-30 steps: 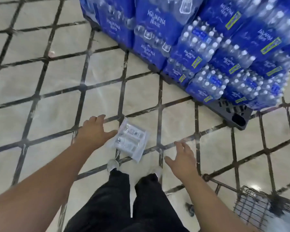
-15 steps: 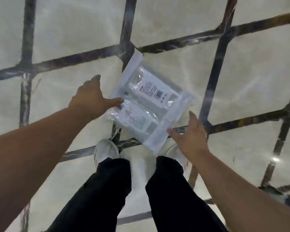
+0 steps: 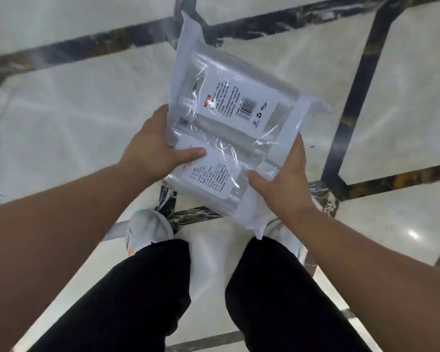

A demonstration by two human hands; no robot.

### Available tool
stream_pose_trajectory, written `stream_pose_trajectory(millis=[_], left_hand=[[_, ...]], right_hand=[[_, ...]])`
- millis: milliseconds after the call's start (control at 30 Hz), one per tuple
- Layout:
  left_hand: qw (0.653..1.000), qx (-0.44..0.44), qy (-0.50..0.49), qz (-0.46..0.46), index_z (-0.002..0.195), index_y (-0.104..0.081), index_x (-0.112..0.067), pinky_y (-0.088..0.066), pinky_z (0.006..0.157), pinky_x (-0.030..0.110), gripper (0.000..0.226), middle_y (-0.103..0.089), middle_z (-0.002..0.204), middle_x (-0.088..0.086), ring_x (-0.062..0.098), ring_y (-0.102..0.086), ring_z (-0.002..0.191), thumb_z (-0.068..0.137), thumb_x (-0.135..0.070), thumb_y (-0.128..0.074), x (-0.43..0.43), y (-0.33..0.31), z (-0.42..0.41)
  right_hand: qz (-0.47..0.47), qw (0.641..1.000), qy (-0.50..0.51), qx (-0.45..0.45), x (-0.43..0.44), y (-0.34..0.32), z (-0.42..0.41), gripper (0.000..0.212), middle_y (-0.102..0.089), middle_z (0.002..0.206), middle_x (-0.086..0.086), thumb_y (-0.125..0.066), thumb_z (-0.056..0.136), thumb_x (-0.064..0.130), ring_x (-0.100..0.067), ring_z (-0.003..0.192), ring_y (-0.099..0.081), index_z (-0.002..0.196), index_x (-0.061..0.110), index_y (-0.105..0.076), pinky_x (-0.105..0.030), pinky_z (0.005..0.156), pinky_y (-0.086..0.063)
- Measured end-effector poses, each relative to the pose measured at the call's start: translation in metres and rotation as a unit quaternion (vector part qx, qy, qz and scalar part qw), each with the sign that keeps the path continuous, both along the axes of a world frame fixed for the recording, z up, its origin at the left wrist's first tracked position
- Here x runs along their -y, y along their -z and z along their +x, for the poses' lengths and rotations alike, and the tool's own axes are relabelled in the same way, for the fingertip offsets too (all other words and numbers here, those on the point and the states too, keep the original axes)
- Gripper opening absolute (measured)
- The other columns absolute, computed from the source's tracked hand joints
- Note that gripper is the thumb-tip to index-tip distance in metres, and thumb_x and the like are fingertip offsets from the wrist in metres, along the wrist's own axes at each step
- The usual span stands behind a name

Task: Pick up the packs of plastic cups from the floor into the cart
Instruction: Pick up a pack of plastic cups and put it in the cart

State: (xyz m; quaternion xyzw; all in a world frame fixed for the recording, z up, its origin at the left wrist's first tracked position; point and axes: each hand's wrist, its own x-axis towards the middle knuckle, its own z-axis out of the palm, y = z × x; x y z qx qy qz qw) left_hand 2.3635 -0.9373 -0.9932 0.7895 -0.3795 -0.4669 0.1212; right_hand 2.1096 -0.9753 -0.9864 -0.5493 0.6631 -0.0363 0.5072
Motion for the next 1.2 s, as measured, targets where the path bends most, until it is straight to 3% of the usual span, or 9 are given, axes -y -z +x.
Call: stream_pose_trajectory(millis=[100,200,333,433,633,733,933,1067,1200], left_hand=[[0.998,0.008,-0.053,-0.016,0.136,-0.041,-0.035,-0.048,0.091,0.037,0.091,-0.054,0.127,-0.011,0.011,-0.056,0.110,0.060,-0.060,-0.085,0.002,-0.062,0.002],[0.996,0.021,-0.080,-0.034,0.132,-0.043,-0.035,-0.049,0.089,0.037,0.087,-0.054,0.123,-0.014,0.011,-0.057,0.109,0.060,-0.059,-0.085,0.009,-0.157,0.008],[0.994,0.028,-0.091,-0.048,0.132,-0.040,-0.038,-0.049,0.092,0.040,0.086,-0.054,0.126,-0.015,0.012,-0.057,0.110,0.062,-0.060,-0.083,0.015,-0.318,0.017],[0.994,0.035,-0.096,-0.039,0.140,-0.036,-0.034,-0.049,0.098,0.045,0.103,-0.053,0.135,-0.009,0.014,-0.055,0.117,0.055,-0.073,-0.078,0.017,-0.443,0.019],[0.997,0.040,-0.065,-0.034,0.148,-0.030,-0.025,-0.043,0.106,0.046,0.114,-0.045,0.148,-0.001,0.021,-0.048,0.131,0.057,-0.075,-0.077,0.014,-0.644,0.007],[0.997,0.043,-0.032,-0.049,0.140,-0.037,-0.024,-0.050,0.097,0.048,0.120,-0.056,0.134,0.001,0.023,-0.058,0.116,0.043,-0.088,-0.069,0.014,-0.698,0.006],[0.991,0.073,0.051,-0.098,0.136,-0.039,-0.023,-0.050,0.085,0.040,0.098,-0.059,0.127,0.001,0.025,-0.061,0.108,0.059,-0.071,-0.075,0.034,-0.770,0.000],[0.985,0.068,0.108,-0.118,0.139,-0.038,-0.019,-0.044,0.078,0.035,0.091,-0.059,0.121,-0.003,0.022,-0.057,0.101,0.068,-0.061,-0.079,0.060,-0.800,-0.019],[0.971,0.050,0.186,-0.142,0.136,-0.041,-0.019,-0.044,0.080,0.037,0.083,-0.060,0.120,0.000,0.026,-0.059,0.104,0.071,-0.055,-0.081,0.085,-0.830,-0.065]], right_hand=[[-0.011,1.000,0.004,0.010,0.012,-0.063,0.014,0.106,-0.039,0.142,0.004,-0.083,0.073,0.029,0.007,0.114,-0.050,0.155,0.032,-0.015,-0.034,0.095,-0.050],[-0.032,0.999,-0.002,0.029,0.025,-0.153,0.025,0.106,-0.045,0.138,0.005,-0.082,0.071,0.030,-0.010,0.123,-0.051,0.153,0.034,-0.017,-0.045,0.096,-0.052],[-0.029,0.998,-0.006,0.056,0.042,-0.308,0.032,0.106,-0.044,0.139,0.011,-0.082,0.073,0.031,-0.010,0.122,-0.052,0.149,0.052,-0.011,-0.043,0.096,-0.052],[-0.050,0.996,-0.014,0.069,0.047,-0.433,0.035,0.111,-0.039,0.143,0.011,-0.082,0.074,0.029,-0.009,0.120,-0.052,0.138,0.071,-0.001,-0.036,0.092,-0.050],[-0.062,0.995,-0.013,0.072,0.041,-0.627,0.019,0.105,-0.033,0.148,0.008,-0.081,0.073,0.029,-0.014,0.127,-0.047,0.149,0.045,-0.010,-0.037,0.103,-0.046],[-0.081,0.993,-0.004,0.087,0.039,-0.692,0.011,0.102,-0.040,0.141,0.009,-0.081,0.075,0.020,-0.012,0.122,-0.049,0.150,0.037,-0.014,-0.026,0.097,-0.043],[-0.165,0.982,0.034,0.086,0.029,-0.767,-0.002,0.079,-0.045,0.121,0.009,-0.080,0.071,0.010,-0.013,0.114,-0.051,0.128,0.038,-0.034,-0.002,0.074,-0.036],[-0.169,0.980,0.088,0.062,0.014,-0.791,-0.024,0.094,-0.044,0.129,0.009,-0.082,0.074,0.024,-0.012,0.119,-0.046,0.149,0.036,-0.026,-0.021,0.085,-0.038],[-0.168,0.968,0.181,0.035,-0.006,-0.813,-0.065,0.102,-0.036,0.148,0.003,-0.081,0.079,0.028,-0.013,0.124,-0.042,0.155,0.035,-0.013,-0.025,0.092,-0.034]])
